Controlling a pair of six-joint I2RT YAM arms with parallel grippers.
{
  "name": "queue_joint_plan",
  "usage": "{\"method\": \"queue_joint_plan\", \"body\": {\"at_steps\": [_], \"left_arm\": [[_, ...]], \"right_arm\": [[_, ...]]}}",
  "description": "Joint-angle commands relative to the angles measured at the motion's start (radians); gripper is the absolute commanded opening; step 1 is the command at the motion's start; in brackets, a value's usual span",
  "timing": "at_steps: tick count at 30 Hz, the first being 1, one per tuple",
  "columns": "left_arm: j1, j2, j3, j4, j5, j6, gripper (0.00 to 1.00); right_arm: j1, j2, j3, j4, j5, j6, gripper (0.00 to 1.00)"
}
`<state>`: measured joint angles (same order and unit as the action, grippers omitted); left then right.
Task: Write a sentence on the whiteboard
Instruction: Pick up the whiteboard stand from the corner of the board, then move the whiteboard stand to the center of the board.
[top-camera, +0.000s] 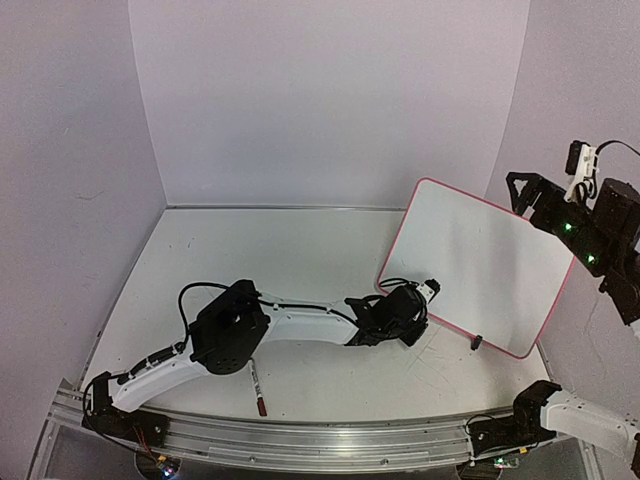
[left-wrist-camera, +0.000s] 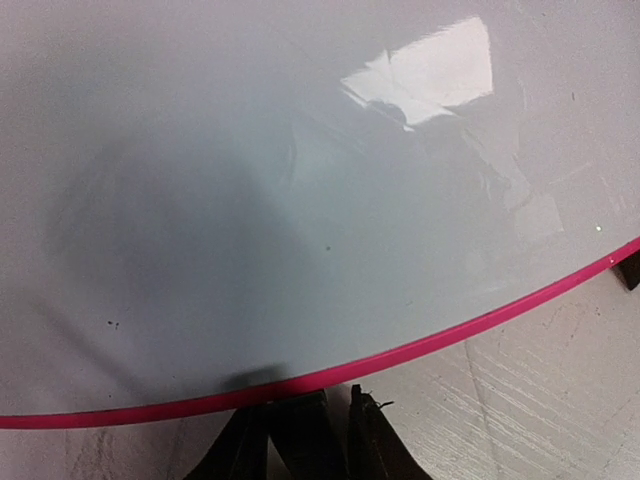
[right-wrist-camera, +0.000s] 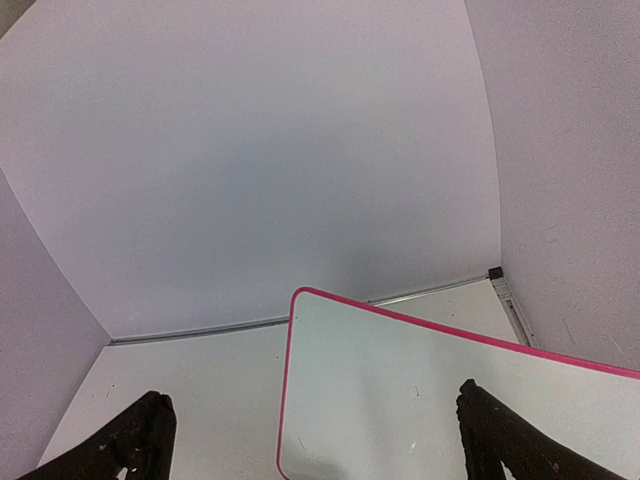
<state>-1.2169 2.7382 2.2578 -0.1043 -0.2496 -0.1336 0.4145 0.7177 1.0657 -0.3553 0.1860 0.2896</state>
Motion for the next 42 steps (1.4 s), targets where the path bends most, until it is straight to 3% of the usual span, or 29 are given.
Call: {"method": "queue_joint_plan", "body": {"at_steps": [1,11,16,22,31,39,42], "left_arm": [[0.004,0.025,0.044,0.042,-0.077,0.058,0.26],[0.005,0.013,0.002,0.095,-0.18,0.129,0.08],[0.013,-0.032,-0.094,0.144,-0.229,0.156,0.0],[0.049,-0.112,-0.246,0.177,-0.254,0.111,0.0],[0.14,-0.306,-0.567,0.238,-0.431,-0.018,0.0],[0.204,-0.496,-0.859,0.241,-0.612,-0.186,0.0],[0.208,-0.557,-0.961,0.241,-0.689,-0.246,0.0]], "right_arm": [[-0.003,0.02,0.005,0.036,0.009,-0.01,0.98],[-0.004,0.057,0.004,0.036,0.008,-0.005,0.98],[-0.004,0.077,0.006,0.041,0.001,0.0,0.98],[-0.004,0.1,0.006,0.045,-0.007,0.003,0.98],[-0.004,0.165,-0.019,0.055,-0.073,0.001,0.98],[0.013,0.389,0.021,0.026,-0.308,-0.01,0.98],[0.09,0.483,0.036,0.028,-0.305,0.003,0.98]]}}
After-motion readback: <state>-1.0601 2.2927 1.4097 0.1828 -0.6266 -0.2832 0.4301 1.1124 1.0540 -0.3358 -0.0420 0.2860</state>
